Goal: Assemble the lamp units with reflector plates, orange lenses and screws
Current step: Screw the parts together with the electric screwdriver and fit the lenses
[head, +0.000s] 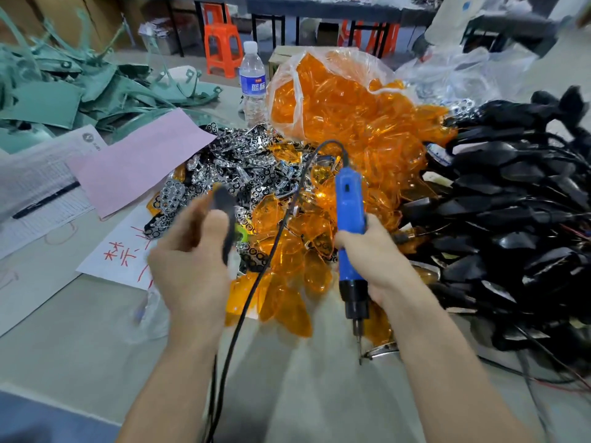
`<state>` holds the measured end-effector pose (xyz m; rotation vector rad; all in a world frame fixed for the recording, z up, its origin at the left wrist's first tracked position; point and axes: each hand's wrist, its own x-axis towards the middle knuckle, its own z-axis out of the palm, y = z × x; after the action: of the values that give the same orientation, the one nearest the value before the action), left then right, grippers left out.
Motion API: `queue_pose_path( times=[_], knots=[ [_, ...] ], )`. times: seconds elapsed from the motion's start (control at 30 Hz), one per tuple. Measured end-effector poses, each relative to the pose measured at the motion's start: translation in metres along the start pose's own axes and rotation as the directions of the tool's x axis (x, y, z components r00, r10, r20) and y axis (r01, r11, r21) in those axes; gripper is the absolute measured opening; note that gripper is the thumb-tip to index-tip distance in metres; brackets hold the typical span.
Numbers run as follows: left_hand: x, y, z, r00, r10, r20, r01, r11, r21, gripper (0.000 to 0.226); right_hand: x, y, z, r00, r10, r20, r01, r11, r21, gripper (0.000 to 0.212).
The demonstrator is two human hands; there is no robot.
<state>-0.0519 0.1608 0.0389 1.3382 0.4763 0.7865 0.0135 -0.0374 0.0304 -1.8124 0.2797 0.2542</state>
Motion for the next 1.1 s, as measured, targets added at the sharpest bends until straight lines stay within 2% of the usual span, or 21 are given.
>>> queue_pose_path(
  times=[0.07,0.1,0.2,0.27,0.37,0.43,0.5,0.53,0.57,0.6,0.67,0.73,0.83,0.93,1.03,1.1],
  knots=[
    [0.010,0.012,-0.010,0.956,0.274,-0.106,-0.253,0.951,0.180,0.030,0.002,0.008,0.007,0.999,-0.034,-0.026,0.029,0.985,-0.167,0.053],
    [0.015,0.018,-0.013,0.937,0.337,-0.095,-0.310,0.924,0.224,0.031,0.002,0.010,0.012,0.997,-0.061,-0.037,0.049,0.963,-0.265,0.060],
    [0.015,0.035,-0.012,0.927,0.373,0.046,-0.373,0.899,0.229,0.029,0.004,0.012,0.029,0.986,-0.127,-0.110,0.054,0.858,-0.511,0.068],
    [0.003,0.045,-0.008,0.908,0.392,0.147,-0.419,0.861,0.288,0.033,0.003,0.013,0.041,0.970,-0.179,-0.164,0.028,0.752,-0.659,0.075],
    [-0.018,0.051,0.001,0.824,0.480,0.301,-0.565,0.735,0.376,0.041,-0.003,0.012,0.048,0.960,-0.231,-0.157,0.040,0.670,-0.741,0.079],
    [-0.031,0.053,0.008,0.792,0.466,0.394,-0.597,0.725,0.343,0.045,-0.012,0.006,0.042,0.957,-0.246,-0.154,0.040,0.639,-0.768,0.067],
    [-0.041,0.057,0.017,0.811,0.365,0.458,-0.491,0.849,0.193,0.043,-0.025,-0.001,0.027,0.933,-0.314,-0.174,0.086,0.665,-0.742,0.048],
    [-0.045,0.059,0.022,0.827,0.290,0.482,-0.374,0.923,0.086,0.045,-0.035,-0.003,0.017,0.920,-0.351,-0.173,0.161,0.742,-0.651,0.037],
    [-0.048,0.063,0.027,0.842,0.195,0.502,-0.214,0.977,-0.021,0.044,-0.048,-0.005,0.007,0.918,-0.371,-0.139,0.265,0.836,-0.480,0.026],
    [-0.051,0.067,0.033,0.845,0.083,0.529,-0.029,0.994,-0.109,0.043,-0.063,-0.007,-0.002,0.928,-0.369,-0.053,0.345,0.905,-0.250,0.027],
    [-0.060,0.071,0.046,0.781,-0.114,0.614,0.310,0.925,-0.222,0.042,-0.097,-0.010,-0.017,0.893,-0.413,0.179,0.388,0.908,0.158,0.050],
    [-0.077,0.073,0.061,0.692,-0.225,0.687,0.511,0.824,-0.245,0.042,-0.123,-0.011,-0.028,0.831,-0.502,0.240,0.422,0.849,0.318,0.056],
    [-0.108,0.074,0.084,0.614,-0.265,0.743,0.598,0.771,-0.219,0.037,-0.136,-0.008,-0.052,0.847,-0.529,0.052,0.503,0.829,0.245,0.049],
    [-0.121,0.068,0.105,0.576,-0.158,0.802,0.456,0.876,-0.155,0.020,-0.140,-0.004,-0.094,0.882,-0.463,-0.090,0.471,0.869,0.150,0.047],
    [-0.116,0.054,0.122,0.438,-0.188,0.879,0.444,0.895,-0.030,0.030,-0.141,0.002,-0.139,0.911,-0.402,-0.095,0.407,0.912,0.040,0.028],
    [-0.116,0.038,0.126,0.355,-0.252,0.900,0.453,0.889,0.071,0.036,-0.133,0.013,-0.164,0.945,-0.321,-0.069,0.314,0.945,-0.090,0.024]
  ],
)
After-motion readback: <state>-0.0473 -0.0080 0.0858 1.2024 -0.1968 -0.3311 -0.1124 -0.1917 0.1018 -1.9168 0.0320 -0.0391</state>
